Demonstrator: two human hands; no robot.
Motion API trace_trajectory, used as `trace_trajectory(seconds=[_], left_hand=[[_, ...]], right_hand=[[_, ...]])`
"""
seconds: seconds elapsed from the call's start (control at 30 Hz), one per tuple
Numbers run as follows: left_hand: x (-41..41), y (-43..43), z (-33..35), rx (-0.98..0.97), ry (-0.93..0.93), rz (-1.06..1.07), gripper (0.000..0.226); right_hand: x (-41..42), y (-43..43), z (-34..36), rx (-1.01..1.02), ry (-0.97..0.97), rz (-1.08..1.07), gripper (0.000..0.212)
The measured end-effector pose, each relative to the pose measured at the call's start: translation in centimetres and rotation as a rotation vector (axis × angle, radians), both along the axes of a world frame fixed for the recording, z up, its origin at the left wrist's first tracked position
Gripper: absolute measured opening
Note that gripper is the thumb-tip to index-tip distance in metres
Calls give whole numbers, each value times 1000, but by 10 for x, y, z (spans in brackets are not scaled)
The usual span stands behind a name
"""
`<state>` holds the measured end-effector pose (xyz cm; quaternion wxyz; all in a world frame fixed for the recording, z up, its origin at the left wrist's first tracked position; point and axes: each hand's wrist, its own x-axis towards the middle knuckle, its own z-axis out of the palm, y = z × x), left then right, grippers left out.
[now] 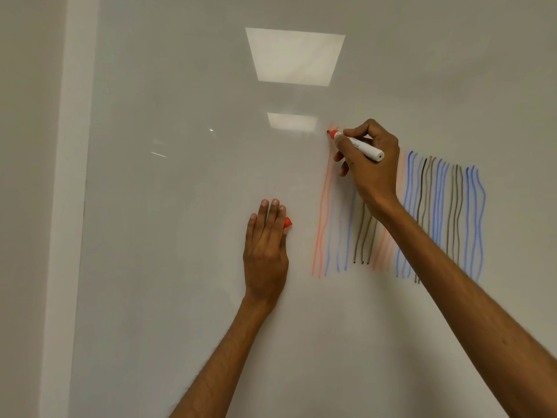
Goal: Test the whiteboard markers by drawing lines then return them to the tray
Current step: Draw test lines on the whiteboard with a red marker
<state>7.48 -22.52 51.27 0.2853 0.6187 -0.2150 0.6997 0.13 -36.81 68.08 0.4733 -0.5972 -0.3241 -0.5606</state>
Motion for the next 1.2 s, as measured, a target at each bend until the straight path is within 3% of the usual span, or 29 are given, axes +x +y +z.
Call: trace_trajectory(seconds=[1.2], left_hand=[[6,1,-6,16,14,-49,47]], right_hand=[[-5,-14,-173,-193,197,-91,24]])
